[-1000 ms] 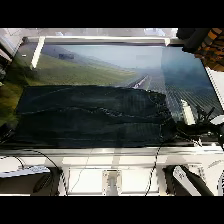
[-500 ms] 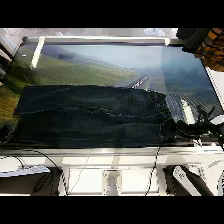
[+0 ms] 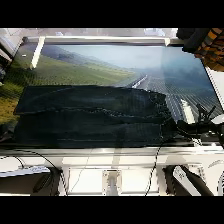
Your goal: Fold the clothes and pants, and hang the long-sleeved shirts on hangers.
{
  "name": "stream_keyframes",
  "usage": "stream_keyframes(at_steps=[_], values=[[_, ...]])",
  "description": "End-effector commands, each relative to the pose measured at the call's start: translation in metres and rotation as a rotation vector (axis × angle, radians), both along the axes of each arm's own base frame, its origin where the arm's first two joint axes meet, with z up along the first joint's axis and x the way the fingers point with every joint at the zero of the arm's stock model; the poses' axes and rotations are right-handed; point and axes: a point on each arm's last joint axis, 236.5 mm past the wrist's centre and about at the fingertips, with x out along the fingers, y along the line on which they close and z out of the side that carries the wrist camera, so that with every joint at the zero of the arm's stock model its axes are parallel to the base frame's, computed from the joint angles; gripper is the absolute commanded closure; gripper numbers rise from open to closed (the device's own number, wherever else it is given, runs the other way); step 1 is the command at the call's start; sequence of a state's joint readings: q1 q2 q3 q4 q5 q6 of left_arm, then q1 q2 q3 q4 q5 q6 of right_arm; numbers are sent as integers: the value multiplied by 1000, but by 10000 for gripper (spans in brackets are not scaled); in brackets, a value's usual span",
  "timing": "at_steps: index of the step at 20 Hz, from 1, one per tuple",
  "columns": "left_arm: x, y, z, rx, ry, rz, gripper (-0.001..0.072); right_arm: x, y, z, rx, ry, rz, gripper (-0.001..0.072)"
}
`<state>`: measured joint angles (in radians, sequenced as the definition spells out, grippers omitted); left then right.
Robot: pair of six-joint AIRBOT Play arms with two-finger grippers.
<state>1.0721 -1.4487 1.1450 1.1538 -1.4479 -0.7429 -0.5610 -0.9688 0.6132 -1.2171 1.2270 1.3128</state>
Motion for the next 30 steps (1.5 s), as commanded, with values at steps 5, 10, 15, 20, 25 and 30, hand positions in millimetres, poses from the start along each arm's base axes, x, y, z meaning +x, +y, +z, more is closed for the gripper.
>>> stream_keyframes(at_steps=[5,10,15,20,25,30], values=[[66,7,252,-431,-1156,92,691,-15,-27,20,-110,73,99,231],[12,60,219,-405,-990,368,689,-14,-27,20,-110,71,99,231],[1,70,159,-325,-736,452,689,-3,-7,22,-24,21,83,231],[-5,59,111,-286,-501,435,688,-26,22,3,67,32,242,231],[2,53,111,-291,-496,412,688,-27,32,-1,87,-15,346,232],[2,53,111,-291,-495,410,688,-21,29,-10,74,-53,424,232]])
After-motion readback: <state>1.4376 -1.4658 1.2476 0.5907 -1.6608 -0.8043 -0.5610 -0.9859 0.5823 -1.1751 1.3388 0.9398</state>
